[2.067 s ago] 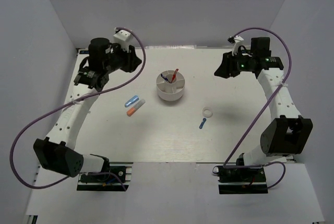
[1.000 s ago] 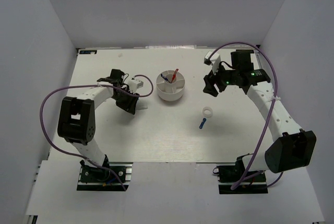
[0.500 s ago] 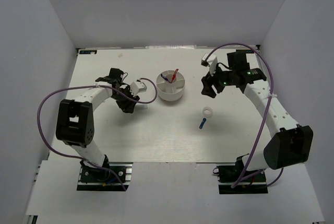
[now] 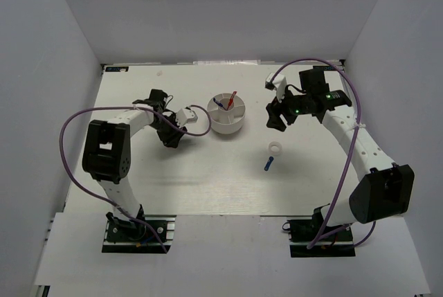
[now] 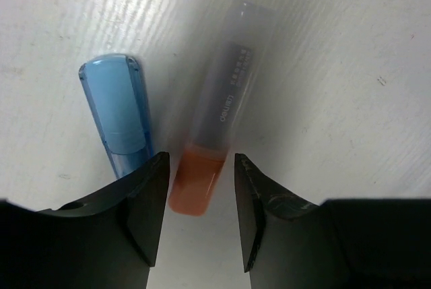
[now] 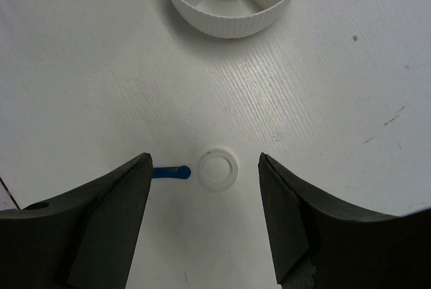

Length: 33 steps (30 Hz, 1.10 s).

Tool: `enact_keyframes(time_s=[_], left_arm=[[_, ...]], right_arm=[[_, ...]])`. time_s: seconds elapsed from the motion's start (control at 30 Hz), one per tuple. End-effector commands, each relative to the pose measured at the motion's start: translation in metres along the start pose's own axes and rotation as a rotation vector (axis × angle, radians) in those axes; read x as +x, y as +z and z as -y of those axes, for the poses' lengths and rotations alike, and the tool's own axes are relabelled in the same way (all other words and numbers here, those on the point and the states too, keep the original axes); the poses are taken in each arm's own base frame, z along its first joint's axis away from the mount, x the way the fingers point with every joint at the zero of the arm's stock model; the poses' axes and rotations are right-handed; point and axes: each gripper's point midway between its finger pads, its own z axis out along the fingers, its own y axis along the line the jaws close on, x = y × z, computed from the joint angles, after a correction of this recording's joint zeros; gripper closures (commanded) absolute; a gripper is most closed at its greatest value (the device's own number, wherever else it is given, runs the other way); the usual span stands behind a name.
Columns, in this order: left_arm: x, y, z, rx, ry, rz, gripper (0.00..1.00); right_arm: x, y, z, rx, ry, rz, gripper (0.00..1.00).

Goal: Sort the stationery into containers
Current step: Pick up the pen from the center of the board.

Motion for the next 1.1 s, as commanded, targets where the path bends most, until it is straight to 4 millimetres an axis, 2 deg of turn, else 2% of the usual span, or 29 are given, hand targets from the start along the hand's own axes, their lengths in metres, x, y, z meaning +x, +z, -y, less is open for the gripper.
enact_keyframes(time_s=[0.0,0.07,0.3,0.37,0.43,0.47,0.53,0.6,0.63,0.7,0.73,0.83,0.87,0.9,0.93,0.97,1.07], left_arm=[[0.002,-0.002,0.014,0.020,0.046,0.024,0.47],[0.003,-0.004,0.015,0.002,0.055,0.034,0.47],[0.030,0.009,0.032,0.015,0.010,-0.015,0.52],[0.028,0.011,0.031,0.006,-0.003,-0.015,0.55],[0.029,0.015,0.030,0.008,-0.035,-0.017,0.60],[0.028,0.016,0.031,0.013,-0.064,-0.016,0.63],[0.026,0.019,0.039,0.063,-0.101,-0.016,0.82],[0.014,0.015,0.044,0.113,-0.127,0.021,0.92],[0.010,0.010,0.050,0.133,-0.140,0.029,0.94],[-0.004,0.001,0.057,0.163,-0.155,0.086,0.95],[-0.012,-0.009,0.060,0.166,-0.154,0.115,0.95],[-0.040,-0.031,0.077,0.248,-0.200,0.205,0.97],[-0.054,-0.043,0.076,0.259,-0.211,0.240,0.98],[-0.062,-0.050,0.080,0.284,-0.227,0.258,0.98],[-0.071,-0.059,0.092,0.351,-0.268,0.284,0.99],[-0.081,-0.068,0.092,0.364,-0.276,0.309,1.00],[-0.094,-0.083,0.104,0.430,-0.366,0.340,1.00]], right_arm=[[-0.002,-0.002,-0.002,0.004,-0.039,0.008,0.30],[-0.001,-0.002,-0.002,0.004,-0.046,0.006,0.30],[-0.006,0.001,-0.005,-0.007,-0.082,0.034,0.31],[-0.004,0.006,-0.010,-0.021,-0.100,0.040,0.32],[-0.009,0.010,-0.014,-0.034,-0.166,0.074,0.32],[-0.004,0.015,-0.020,-0.043,-0.185,0.082,0.32],[-0.018,0.022,-0.022,-0.027,-0.262,0.146,0.32],[-0.023,0.027,-0.033,-0.034,-0.313,0.186,0.31],[-0.037,0.024,-0.031,-0.003,-0.367,0.240,0.30],[-0.036,0.031,-0.041,-0.010,-0.427,0.264,0.28],[-0.048,0.027,-0.041,0.020,-0.480,0.312,0.28],[-0.053,0.032,-0.052,0.044,-0.609,0.378,0.28],[-0.075,0.022,-0.055,0.096,-0.719,0.465,0.28],[-0.070,0.027,-0.062,0.084,-0.757,0.484,0.28],[-0.077,0.024,-0.070,0.086,-0.808,0.520,0.30],[-0.084,0.025,-0.079,0.075,-0.889,0.553,0.31],[-0.088,0.036,-0.101,0.006,-0.985,0.572,0.32]])
